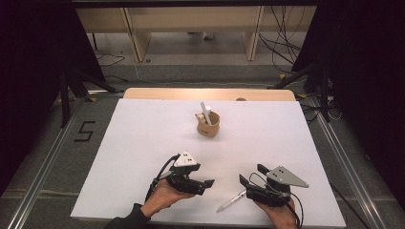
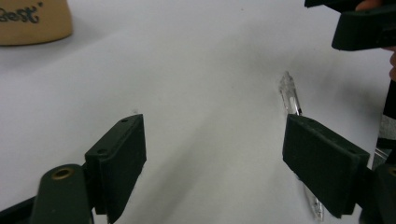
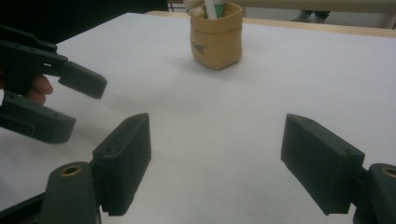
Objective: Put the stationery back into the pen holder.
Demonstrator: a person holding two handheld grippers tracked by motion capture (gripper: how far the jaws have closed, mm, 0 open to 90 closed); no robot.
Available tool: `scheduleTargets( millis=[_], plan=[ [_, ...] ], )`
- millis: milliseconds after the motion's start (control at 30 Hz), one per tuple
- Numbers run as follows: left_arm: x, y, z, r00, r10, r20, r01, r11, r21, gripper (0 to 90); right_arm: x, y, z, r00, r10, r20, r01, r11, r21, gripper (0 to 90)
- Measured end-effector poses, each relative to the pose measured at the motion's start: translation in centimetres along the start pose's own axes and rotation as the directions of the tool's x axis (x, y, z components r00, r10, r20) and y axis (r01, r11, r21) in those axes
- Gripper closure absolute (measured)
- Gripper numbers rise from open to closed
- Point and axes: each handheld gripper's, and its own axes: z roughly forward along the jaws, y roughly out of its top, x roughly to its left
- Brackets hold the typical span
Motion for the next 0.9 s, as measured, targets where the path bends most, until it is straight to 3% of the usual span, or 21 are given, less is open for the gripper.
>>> scheduleTargets(
  millis=[433, 767, 900],
  plan=[
    [-2.7, -0.5, 0.9, 0.9959, 0.050, 0.075, -0.053, 0.9977, 0.042, 21.4, 0.0, 0.0, 0.0, 1.0000, 0.002, 0.000, -0.002, 1.000, -0.001, 25.1],
    [-4.3, -1.2, 2.3, 0.9913, 0.081, 0.103, -0.090, 0.9922, 0.086, 22.8, 0.0, 0.0, 0.0, 1.0000, 0.004, -0.001, -0.004, 1.000, 0.001, 25.2],
    [-5.0, -1.3, 2.8, 0.9872, 0.111, 0.115, -0.123, 0.9863, 0.109, 24.4, 0.0, 0.0, 0.1, 1.0000, 0.003, -0.001, -0.003, 1.000, 0.002, 25.2]
  ],
)
